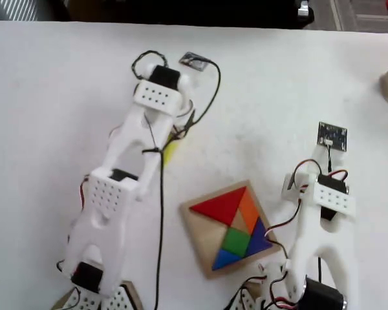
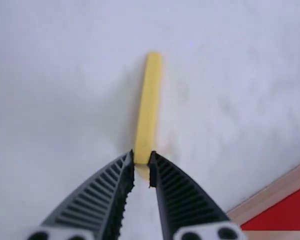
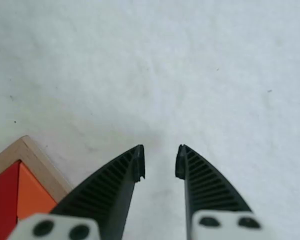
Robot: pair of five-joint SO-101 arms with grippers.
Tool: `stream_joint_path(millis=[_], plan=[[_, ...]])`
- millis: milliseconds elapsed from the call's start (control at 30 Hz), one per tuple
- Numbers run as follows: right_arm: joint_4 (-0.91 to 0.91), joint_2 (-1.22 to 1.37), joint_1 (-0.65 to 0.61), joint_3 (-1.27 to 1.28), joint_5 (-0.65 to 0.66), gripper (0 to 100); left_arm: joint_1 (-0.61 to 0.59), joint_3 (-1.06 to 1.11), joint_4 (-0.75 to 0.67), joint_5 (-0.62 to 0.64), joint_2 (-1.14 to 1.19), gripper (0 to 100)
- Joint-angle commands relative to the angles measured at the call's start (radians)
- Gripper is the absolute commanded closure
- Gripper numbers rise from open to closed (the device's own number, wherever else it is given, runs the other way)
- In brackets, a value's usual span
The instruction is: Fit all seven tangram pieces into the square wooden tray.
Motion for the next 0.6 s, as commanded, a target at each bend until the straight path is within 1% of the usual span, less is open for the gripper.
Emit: stream_joint_path(millis=[0, 133, 200, 467, 567], plan=[[-0.008, -0.002, -0.004, -0.04, 0.009, 88.5, -0.021, 0.086, 0.015, 0.003, -0.131, 98], [-0.021, -0.001, -0.005, -0.038, 0.005, 88.5, 0.025, 0.238, 0.012, -0.021, -0.242, 98], [-0.021, -0.001, -0.005, -0.038, 0.005, 88.5, 0.047, 0.334, -0.017, -0.018, -0.321, 98], [-0.024, -0.001, -0.002, -0.038, 0.005, 88.5, 0.073, 0.852, -0.242, -0.014, -0.797, 98], [-0.05, -0.001, -0.004, -0.025, 0.005, 88.5, 0.088, 1.01, -0.305, -0.014, -0.949, 98]])
